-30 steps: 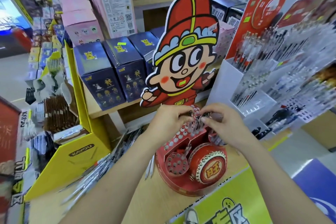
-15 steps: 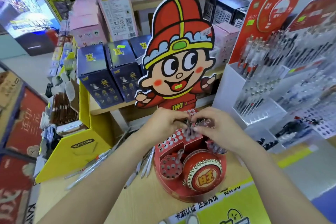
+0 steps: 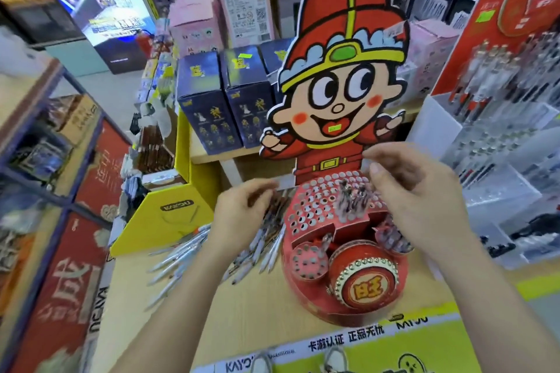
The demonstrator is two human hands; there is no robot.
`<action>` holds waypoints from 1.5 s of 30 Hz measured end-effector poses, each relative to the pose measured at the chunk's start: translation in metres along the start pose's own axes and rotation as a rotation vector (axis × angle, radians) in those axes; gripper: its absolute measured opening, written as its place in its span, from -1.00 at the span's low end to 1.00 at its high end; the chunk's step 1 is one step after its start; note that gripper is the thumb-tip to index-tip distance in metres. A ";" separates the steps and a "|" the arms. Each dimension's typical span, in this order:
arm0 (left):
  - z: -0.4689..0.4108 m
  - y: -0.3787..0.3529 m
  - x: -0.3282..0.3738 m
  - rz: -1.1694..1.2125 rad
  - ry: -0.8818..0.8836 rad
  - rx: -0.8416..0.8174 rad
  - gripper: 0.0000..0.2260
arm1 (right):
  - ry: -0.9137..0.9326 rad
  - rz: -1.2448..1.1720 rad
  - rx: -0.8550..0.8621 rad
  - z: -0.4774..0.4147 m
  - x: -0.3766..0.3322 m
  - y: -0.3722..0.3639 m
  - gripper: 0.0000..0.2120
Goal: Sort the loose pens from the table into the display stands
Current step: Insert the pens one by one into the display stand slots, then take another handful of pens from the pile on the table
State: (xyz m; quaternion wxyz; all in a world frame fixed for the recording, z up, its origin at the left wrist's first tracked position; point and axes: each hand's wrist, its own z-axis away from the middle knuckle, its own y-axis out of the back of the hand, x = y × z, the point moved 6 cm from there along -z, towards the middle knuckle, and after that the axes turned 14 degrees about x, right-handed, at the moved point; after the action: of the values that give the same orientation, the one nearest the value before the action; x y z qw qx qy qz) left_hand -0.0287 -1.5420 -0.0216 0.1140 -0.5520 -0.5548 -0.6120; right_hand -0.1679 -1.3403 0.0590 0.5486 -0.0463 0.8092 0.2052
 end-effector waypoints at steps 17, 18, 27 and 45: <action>0.102 0.091 -0.269 -0.705 0.109 -0.302 -0.31 | -1.110 0.096 -0.263 0.215 0.142 -0.232 -0.73; 0.102 0.090 -0.278 -0.726 0.074 -0.325 -0.26 | -1.165 0.058 -0.243 0.222 0.139 -0.242 -0.68; 0.088 0.070 -0.287 -0.592 -0.022 -0.405 -0.29 | -1.538 -0.327 -0.003 0.256 0.126 -0.324 -0.84; 0.114 0.095 -0.256 -0.244 0.041 -0.528 -0.48 | -1.517 -0.415 0.090 0.257 0.133 -0.348 -0.65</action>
State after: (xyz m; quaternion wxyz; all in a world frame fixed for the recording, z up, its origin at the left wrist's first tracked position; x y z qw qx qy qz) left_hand 0.1991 -1.6051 -0.1999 -0.0969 -0.4791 -0.4362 -0.7555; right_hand 0.1077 -1.5396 -0.2400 0.9794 -0.0216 0.1963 0.0414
